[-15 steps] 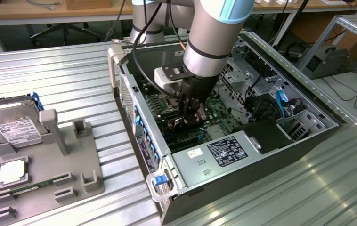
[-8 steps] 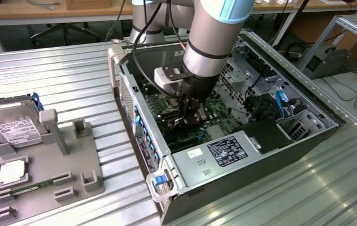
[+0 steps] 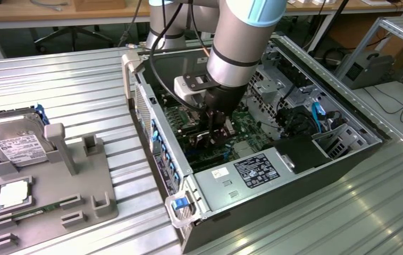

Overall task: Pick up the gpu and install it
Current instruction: 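Insert the gpu into the slot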

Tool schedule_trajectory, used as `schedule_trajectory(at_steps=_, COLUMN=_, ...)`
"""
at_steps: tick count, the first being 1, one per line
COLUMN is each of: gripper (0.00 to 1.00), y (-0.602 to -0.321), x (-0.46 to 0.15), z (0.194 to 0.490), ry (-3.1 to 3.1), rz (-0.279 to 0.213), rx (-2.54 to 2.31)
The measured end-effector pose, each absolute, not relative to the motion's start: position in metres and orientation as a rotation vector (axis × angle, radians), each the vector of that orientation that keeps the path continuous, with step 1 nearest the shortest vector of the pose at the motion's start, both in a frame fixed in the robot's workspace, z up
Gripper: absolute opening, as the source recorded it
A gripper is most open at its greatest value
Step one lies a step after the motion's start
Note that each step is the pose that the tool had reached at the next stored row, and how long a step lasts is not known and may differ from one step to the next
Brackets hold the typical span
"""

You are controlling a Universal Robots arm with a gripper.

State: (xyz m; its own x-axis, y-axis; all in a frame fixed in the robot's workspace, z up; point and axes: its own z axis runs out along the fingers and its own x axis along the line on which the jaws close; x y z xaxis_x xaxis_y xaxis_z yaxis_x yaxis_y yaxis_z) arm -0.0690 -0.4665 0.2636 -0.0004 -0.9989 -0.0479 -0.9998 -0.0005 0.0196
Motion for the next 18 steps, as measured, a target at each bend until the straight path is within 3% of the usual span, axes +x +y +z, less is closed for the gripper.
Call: schedule_trajectory(at_steps=18, gripper=0.52, y=-0.4598, x=-0.069, z=0.2636, ry=2.207, rz=0.075, rx=-2.207)
